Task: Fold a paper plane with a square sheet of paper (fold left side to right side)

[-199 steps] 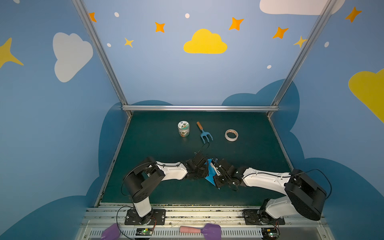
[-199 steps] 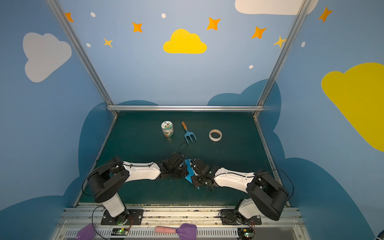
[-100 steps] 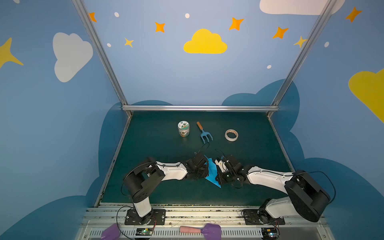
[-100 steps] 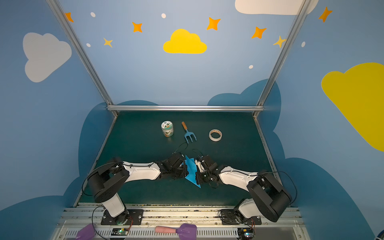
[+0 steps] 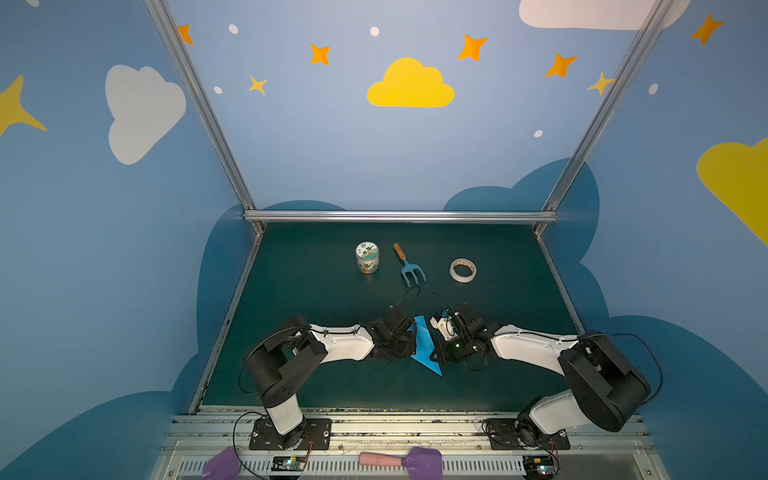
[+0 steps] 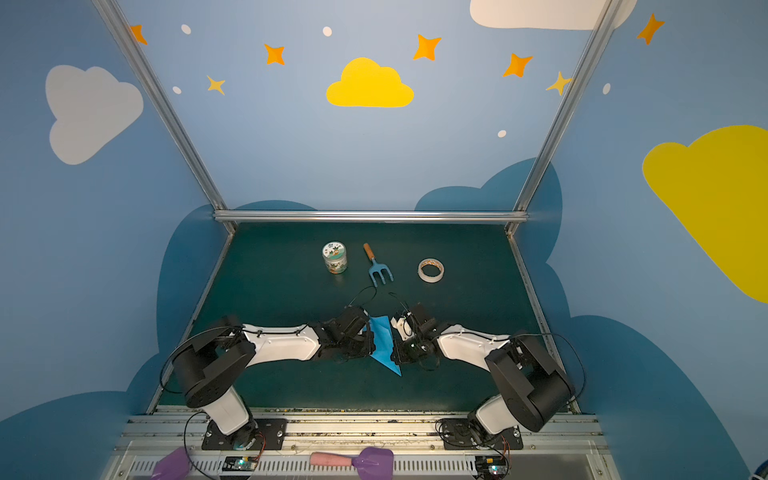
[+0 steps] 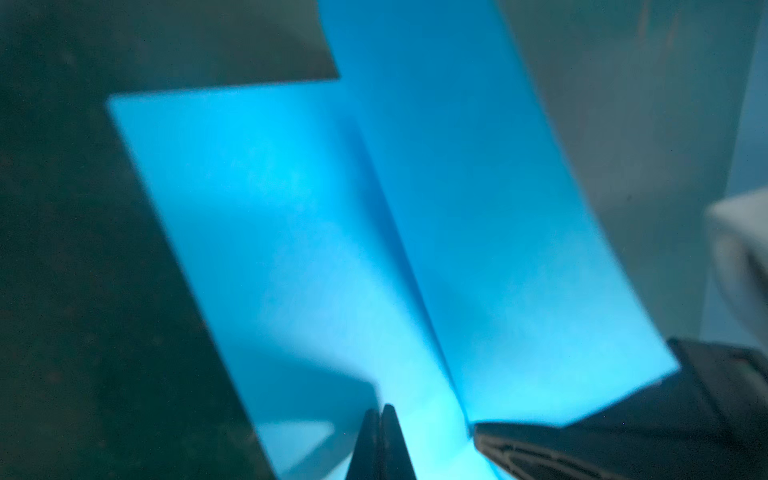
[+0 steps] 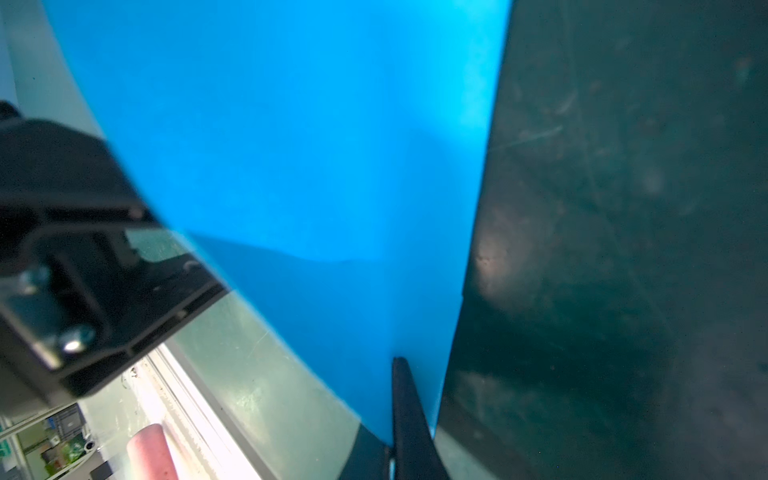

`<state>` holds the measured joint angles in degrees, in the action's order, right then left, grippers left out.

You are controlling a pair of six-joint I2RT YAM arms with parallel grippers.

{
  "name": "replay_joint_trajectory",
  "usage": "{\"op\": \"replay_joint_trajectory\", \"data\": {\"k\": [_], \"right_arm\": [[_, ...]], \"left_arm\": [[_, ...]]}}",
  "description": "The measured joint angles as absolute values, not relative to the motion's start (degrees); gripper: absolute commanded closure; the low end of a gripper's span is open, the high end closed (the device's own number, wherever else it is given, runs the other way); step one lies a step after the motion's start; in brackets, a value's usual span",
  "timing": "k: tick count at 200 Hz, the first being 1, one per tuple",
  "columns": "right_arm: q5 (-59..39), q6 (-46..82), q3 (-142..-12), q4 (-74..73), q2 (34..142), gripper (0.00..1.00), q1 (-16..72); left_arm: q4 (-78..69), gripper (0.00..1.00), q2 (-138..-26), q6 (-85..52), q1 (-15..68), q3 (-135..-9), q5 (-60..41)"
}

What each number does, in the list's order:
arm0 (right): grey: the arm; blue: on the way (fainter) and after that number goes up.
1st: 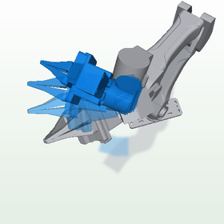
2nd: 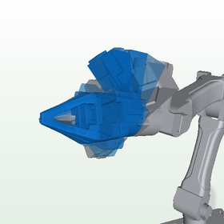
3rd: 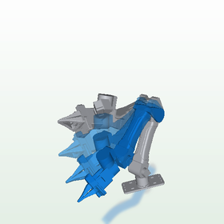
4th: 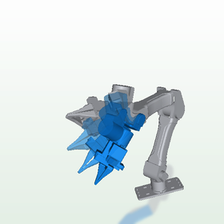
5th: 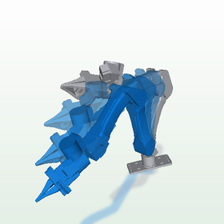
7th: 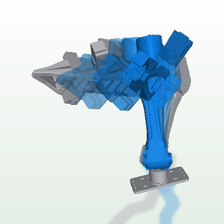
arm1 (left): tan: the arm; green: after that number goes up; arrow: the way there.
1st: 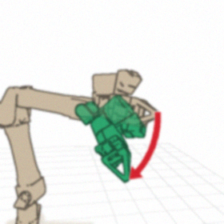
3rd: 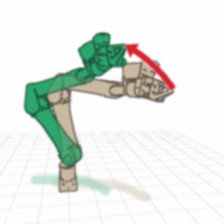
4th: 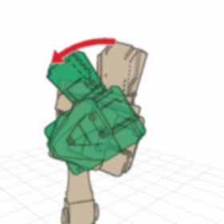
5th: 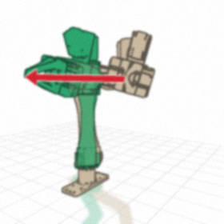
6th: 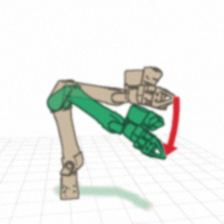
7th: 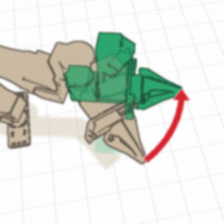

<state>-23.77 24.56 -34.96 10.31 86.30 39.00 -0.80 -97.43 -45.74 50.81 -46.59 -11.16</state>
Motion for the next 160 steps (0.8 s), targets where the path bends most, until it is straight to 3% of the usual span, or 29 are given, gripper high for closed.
{"op": "replay_joint_trajectory", "data": {"k": [49, 160], "right_arm": [[-25.98, 24.53, -35.16, 10.33, 87.18, 1.00, 37.91], [-34.22, 23.92, -36.47, 7.70, 91.90, 1.00, 36.45]], "left_arm": [[-0.32, 0.96, -92.77, -39.46, 50.85, -47.00, -13.23], [-1.26, 0.96, -100.55, -29.19, 51.00, -53.58, -21.41]]}}
